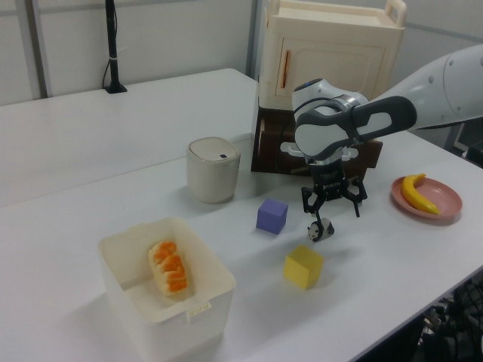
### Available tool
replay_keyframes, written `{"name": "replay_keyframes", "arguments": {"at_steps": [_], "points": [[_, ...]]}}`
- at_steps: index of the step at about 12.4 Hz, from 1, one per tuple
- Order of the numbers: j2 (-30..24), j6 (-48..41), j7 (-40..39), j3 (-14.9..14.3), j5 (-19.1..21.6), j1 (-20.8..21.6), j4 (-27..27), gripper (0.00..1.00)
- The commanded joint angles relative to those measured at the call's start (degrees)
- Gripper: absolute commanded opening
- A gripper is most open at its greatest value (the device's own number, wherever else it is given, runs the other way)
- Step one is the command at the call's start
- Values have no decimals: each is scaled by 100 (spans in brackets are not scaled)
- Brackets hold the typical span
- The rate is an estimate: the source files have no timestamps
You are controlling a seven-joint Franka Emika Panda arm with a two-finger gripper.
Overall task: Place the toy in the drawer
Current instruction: 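Close the gripper on the panda toy beside the purple cube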
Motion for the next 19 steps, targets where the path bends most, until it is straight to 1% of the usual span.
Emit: {"name": "replay_keyframes", "arguments": {"at_steps": [1,4,6,10,11,15,17,18,19], "points": [[-44,319,616,-15,182,-96,153,100],[-44,716,1083,-15,261,-245,154,100],[17,1092,1163,-15,402,-307,101,100],[220,1208,1146,64,420,-281,66,100],[281,1209,1137,125,420,-255,-12,100],[334,1217,1155,371,420,-255,-48,100],[343,1331,1146,381,420,-255,-153,99],[343,1410,1146,381,420,-255,-223,86],[343,1446,1137,381,420,-255,-242,68]]}}
